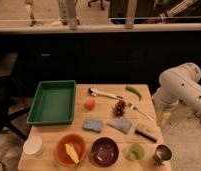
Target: Place towel in tray
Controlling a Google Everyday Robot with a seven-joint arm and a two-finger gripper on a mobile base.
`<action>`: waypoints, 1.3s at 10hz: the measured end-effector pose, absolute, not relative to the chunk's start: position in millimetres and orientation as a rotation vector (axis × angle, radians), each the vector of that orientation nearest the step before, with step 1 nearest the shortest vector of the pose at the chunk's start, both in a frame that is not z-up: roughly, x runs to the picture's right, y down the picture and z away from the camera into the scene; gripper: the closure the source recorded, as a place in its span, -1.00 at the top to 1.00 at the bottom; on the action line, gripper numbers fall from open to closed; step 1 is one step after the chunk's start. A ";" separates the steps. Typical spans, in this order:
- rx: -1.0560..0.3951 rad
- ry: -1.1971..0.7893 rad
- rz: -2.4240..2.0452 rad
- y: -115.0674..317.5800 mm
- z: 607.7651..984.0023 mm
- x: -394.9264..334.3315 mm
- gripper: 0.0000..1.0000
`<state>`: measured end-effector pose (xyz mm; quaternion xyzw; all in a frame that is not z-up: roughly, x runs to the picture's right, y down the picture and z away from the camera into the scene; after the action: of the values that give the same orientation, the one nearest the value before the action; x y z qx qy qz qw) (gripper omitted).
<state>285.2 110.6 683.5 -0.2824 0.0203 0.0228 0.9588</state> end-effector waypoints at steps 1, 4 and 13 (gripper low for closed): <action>-0.572 0.041 0.047 110.5 683.6 285.1 0.60; -0.529 0.073 0.234 103.9 686.4 272.8 0.60; -0.378 -0.131 0.532 124.0 754.1 195.9 0.60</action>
<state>195.9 124.0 754.1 -0.1857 -0.0641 0.2610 0.9451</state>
